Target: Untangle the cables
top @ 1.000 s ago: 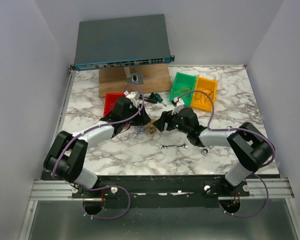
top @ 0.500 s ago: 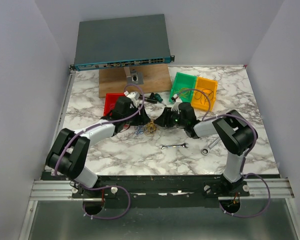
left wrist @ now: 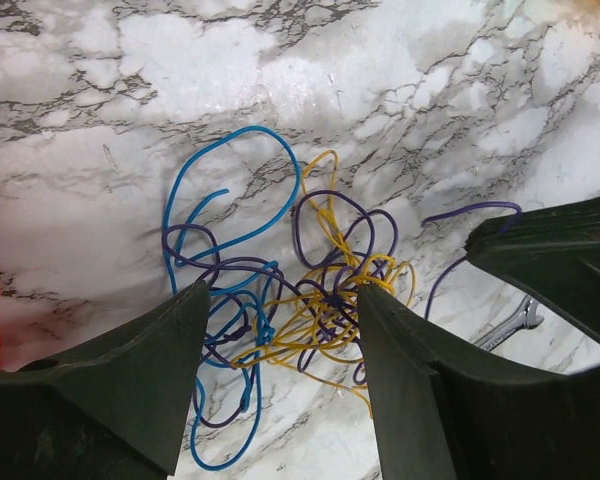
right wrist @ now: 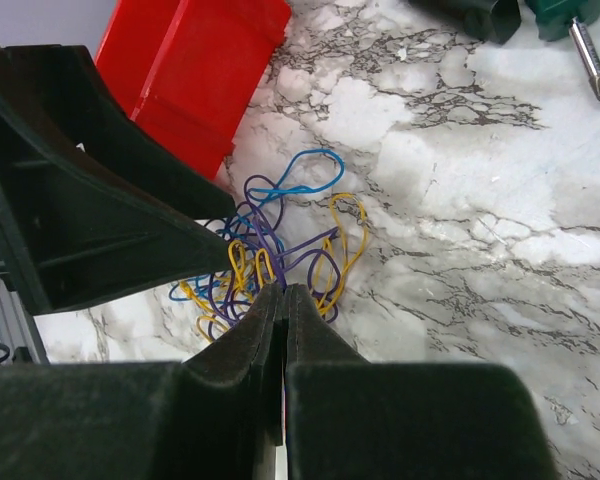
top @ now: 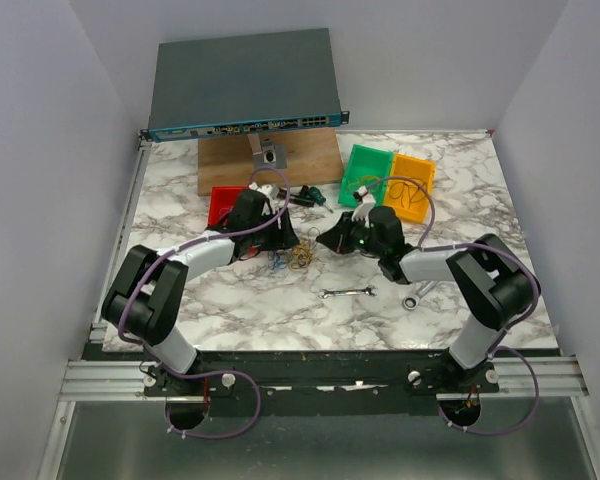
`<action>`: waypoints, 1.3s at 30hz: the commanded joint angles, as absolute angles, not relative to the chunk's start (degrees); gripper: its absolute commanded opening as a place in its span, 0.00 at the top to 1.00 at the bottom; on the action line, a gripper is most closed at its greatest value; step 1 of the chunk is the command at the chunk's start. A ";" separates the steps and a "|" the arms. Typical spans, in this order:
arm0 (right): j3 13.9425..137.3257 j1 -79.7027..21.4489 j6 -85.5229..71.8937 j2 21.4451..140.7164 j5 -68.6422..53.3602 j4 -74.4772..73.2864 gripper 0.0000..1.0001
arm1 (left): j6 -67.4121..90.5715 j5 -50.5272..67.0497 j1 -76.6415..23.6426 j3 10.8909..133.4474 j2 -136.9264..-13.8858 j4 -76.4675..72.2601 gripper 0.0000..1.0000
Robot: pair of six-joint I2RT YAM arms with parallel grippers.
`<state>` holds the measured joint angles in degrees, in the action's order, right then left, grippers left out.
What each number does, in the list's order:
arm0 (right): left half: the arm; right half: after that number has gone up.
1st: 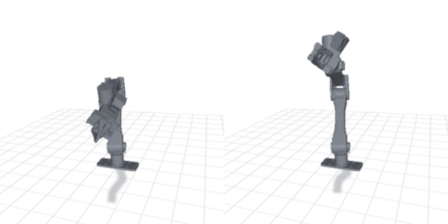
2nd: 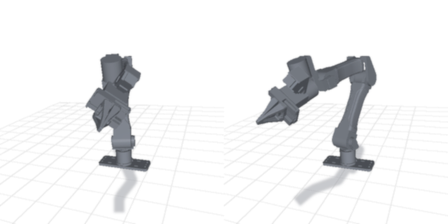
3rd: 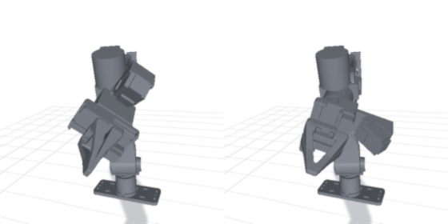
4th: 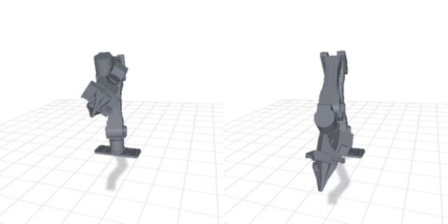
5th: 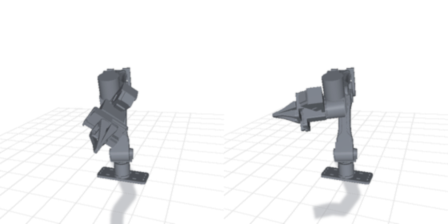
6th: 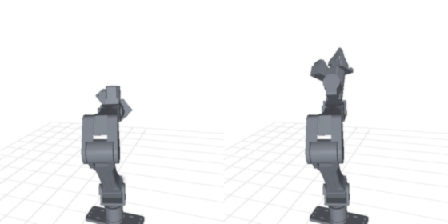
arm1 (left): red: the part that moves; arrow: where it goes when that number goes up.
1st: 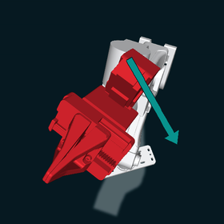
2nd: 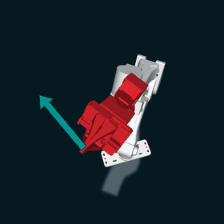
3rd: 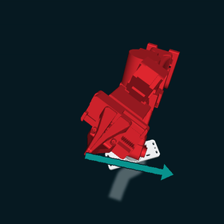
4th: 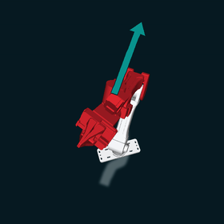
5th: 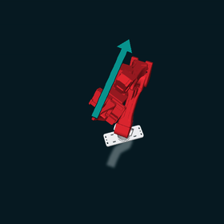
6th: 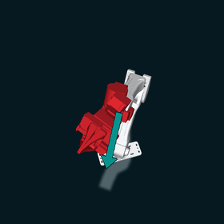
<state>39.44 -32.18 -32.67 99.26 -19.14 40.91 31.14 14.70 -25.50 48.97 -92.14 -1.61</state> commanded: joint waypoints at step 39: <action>51.91 -29.02 -32.72 52.17 48.34 -18.50 0.99 | 30.42 6.91 -25.92 41.11 -79.74 -8.17 1.00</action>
